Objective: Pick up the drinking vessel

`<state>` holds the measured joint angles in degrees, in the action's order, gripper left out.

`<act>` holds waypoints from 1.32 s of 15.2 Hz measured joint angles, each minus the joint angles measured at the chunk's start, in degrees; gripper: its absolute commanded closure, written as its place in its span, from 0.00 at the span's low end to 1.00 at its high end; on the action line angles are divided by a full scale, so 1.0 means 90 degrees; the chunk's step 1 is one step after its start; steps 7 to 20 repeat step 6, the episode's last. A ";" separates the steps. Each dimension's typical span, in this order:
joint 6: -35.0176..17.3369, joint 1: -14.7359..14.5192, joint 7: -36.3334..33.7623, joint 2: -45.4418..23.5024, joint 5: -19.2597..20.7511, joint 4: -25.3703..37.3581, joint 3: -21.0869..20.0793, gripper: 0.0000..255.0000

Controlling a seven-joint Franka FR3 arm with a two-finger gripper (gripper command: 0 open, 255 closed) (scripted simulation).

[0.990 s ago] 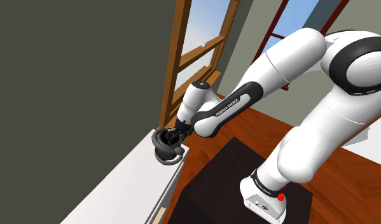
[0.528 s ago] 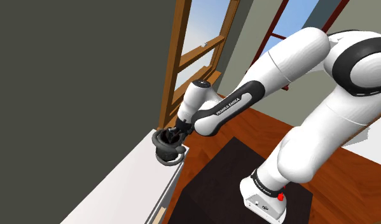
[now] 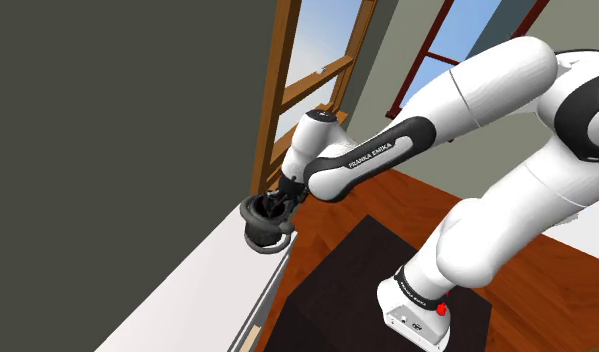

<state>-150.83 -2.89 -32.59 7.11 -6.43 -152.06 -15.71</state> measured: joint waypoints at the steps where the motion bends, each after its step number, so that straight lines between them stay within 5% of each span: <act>1: 0.0116 -0.0007 0.0025 0.0102 -0.0032 0.0015 0.0011 1.00; 6: 0.0595 -0.0041 0.0056 0.0464 -0.0112 0.0137 0.0033 1.00; 20: 0.0595 -0.0041 0.0056 0.0464 -0.0112 0.0137 0.0033 1.00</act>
